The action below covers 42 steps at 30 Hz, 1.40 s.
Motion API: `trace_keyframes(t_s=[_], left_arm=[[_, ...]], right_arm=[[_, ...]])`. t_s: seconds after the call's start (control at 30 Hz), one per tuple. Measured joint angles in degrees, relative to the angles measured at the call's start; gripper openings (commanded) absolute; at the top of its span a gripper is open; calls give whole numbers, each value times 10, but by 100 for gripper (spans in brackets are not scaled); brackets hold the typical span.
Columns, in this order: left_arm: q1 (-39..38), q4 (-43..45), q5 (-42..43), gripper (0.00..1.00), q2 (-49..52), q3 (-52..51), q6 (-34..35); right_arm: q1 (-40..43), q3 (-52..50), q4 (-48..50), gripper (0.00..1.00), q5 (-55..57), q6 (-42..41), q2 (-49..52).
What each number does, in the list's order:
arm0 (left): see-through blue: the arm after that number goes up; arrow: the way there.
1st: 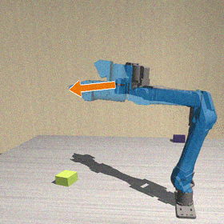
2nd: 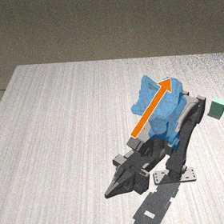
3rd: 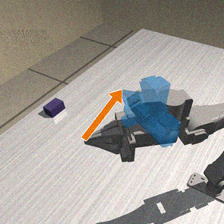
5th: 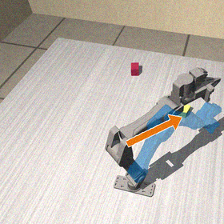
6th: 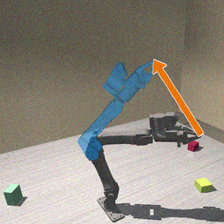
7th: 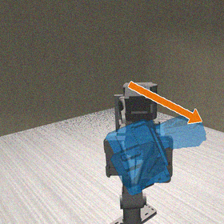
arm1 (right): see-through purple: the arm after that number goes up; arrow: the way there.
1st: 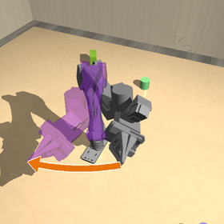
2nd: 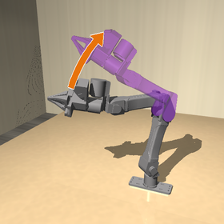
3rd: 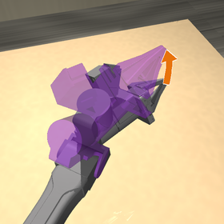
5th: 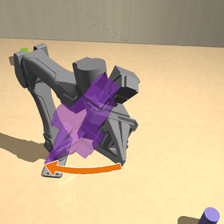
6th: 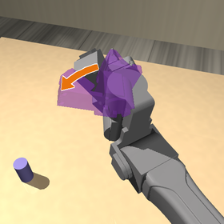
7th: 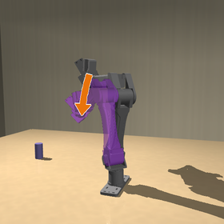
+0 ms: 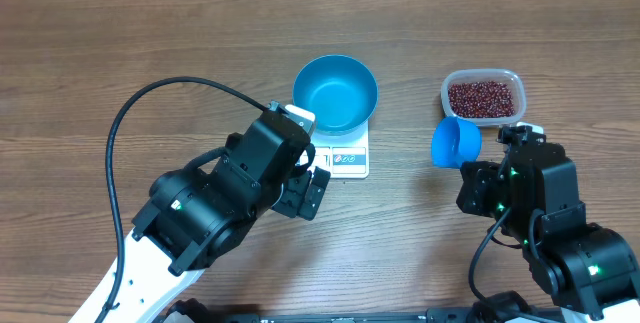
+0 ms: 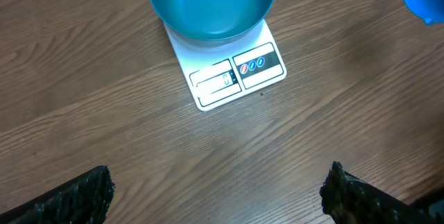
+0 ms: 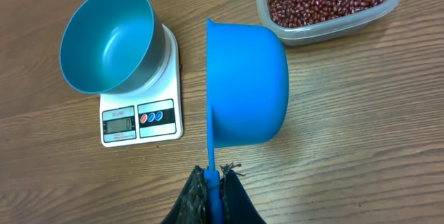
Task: Scoop item into bowl and weigh 150g on scale
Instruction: 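Move the held scoop with the right gripper over the bean tub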
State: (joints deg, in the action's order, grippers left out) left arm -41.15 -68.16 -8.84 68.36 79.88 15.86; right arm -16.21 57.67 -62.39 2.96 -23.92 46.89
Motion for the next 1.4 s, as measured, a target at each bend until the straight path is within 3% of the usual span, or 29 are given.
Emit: trace_keyframes(t_s=[0.23, 0.43, 0.67, 0.87, 1.1, 1.4], left_arm=[[0, -6, 0, 99, 0, 0, 0], [0, -6, 0, 100, 0, 0, 0], [0, -7, 0, 99, 0, 0, 0], [0, -8, 0, 100, 0, 0, 0], [0, -8, 0, 100, 0, 0, 0], [0, -8, 0, 99, 0, 0, 0]], right_arm=[[0, 3, -1, 4, 0, 15, 1], [0, 82, -9, 4, 20, 48, 45], [1, 296, -109, 4, 120, 105, 236], [21, 412, -166, 4, 174, 136, 384], [94, 511, -197, 4, 194, 170, 559], [120, 531, -193, 4, 198, 191, 632]])
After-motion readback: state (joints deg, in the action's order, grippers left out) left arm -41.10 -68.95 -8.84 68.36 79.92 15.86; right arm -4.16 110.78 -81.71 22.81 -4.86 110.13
